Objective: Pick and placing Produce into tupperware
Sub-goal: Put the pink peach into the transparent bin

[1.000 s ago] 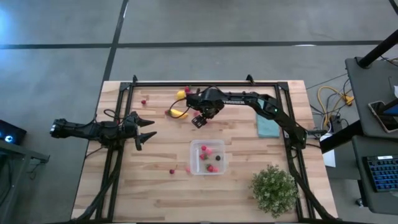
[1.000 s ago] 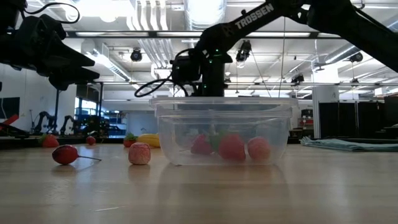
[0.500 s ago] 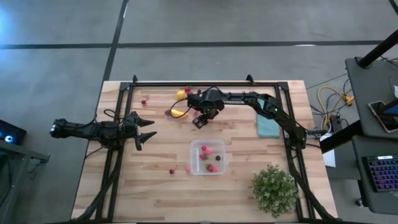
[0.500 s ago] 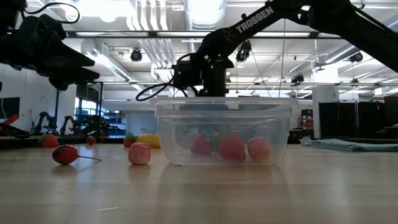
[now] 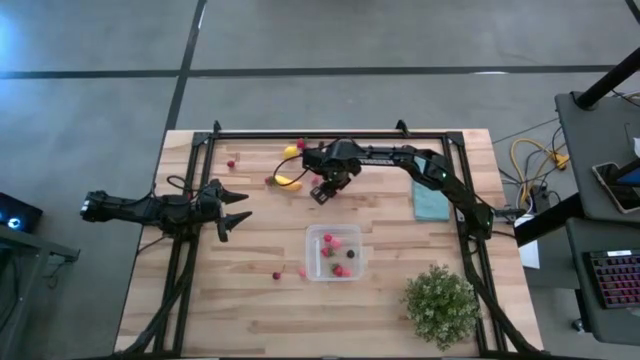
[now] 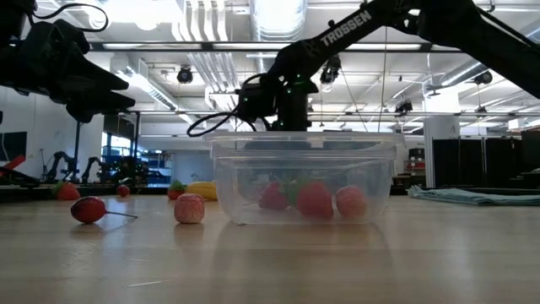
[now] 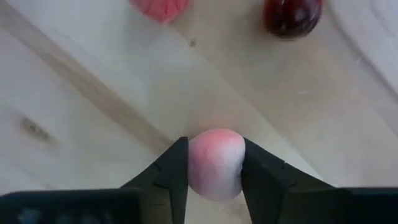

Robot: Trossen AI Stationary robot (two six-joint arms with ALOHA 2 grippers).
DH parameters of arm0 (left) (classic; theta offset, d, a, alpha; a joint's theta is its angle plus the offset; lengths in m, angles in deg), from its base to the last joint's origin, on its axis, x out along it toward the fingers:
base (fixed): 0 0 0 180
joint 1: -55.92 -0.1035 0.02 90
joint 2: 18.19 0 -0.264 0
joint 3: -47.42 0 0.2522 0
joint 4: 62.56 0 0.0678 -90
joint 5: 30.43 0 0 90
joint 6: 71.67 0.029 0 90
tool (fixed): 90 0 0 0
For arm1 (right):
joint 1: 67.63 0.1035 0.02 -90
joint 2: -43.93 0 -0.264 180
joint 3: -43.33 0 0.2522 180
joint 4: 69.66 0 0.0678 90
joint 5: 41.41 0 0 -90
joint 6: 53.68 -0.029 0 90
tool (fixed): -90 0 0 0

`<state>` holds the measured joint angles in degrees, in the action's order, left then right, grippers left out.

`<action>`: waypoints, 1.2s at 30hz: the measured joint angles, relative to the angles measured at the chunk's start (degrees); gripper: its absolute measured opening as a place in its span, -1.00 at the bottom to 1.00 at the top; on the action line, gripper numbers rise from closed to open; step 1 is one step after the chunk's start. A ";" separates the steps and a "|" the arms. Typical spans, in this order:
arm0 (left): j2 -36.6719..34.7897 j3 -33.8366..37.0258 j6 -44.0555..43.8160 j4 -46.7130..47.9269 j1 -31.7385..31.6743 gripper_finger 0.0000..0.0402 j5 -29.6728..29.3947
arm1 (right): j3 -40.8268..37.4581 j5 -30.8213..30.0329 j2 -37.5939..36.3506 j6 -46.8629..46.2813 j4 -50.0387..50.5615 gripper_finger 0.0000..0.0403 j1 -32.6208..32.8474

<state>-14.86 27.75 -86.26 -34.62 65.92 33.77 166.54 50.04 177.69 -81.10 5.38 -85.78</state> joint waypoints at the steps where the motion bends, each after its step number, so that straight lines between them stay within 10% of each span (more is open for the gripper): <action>1: 0.00 0.00 0.01 0.02 0.00 0.29 0.00 | 0.02 0.69 -0.12 0.02 0.46 -0.46 0.00; 19: 0.00 0.02 0.02 0.04 0.00 0.29 0.02 | 3.80 13.97 -18.96 -1.26 8.11 -0.41 12.78; 36: 0.00 0.00 0.02 0.00 0.00 0.29 0.02 | 2.82 7.58 -9.11 -3.63 9.09 -0.02 26.82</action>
<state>-14.86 27.74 -86.24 -34.62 65.92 33.79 169.36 57.61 168.59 -84.73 14.47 -58.96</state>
